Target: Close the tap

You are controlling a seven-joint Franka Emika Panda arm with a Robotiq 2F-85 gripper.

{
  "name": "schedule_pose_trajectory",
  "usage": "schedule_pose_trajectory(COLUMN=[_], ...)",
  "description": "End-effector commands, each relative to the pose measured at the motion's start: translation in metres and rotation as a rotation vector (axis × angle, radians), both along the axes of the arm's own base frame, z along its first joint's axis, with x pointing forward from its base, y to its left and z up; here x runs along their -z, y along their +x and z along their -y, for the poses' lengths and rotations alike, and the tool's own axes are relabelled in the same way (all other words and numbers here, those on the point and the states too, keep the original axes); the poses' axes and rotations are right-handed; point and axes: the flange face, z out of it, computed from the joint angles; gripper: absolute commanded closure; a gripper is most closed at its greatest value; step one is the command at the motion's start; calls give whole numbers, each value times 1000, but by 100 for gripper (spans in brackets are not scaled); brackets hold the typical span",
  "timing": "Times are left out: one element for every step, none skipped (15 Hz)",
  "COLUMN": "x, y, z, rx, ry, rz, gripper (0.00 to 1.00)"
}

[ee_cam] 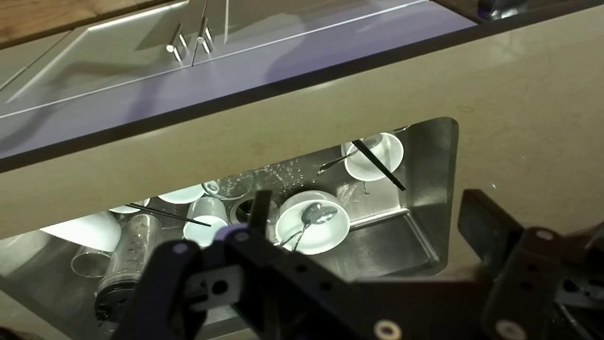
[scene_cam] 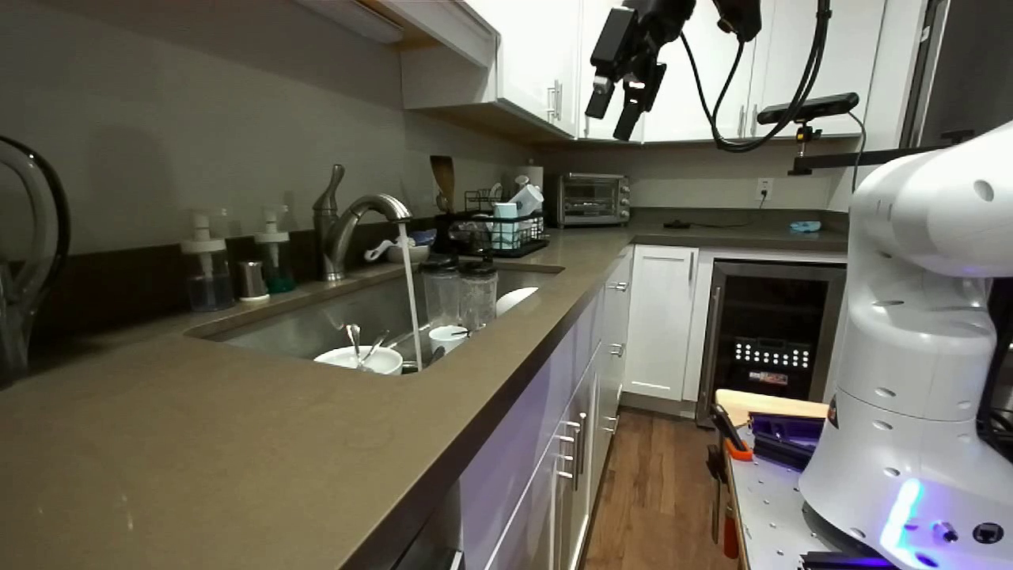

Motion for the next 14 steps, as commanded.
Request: schedule_pose_trajectory(x=[0, 0, -2, -4, -7, -11, -14, -17, -19, -23, -24, -28, -30, -31], y=[0, 0, 4, 9, 14, 20, 26, 35, 42, 53, 62, 74, 86, 99], z=[0, 0, -1, -3, -4, -4, -4, -3, -2, 1, 3, 6, 9, 12], rx=[0, 0, -6, -12, -18, -23, -25, -28, -26, -21, -14, -10, -6, -3], ry=[0, 0, -2, -11, -17, -25, -26, -27, -28, -38, -47, -50, -54, -58], rz=[-1, -1, 5, 18, 33, 55, 75, 94, 109, 130, 145, 166, 186, 206], gripper=[0, 0, 0, 0, 0, 0, 0, 0, 0, 0, 0, 0, 0, 0])
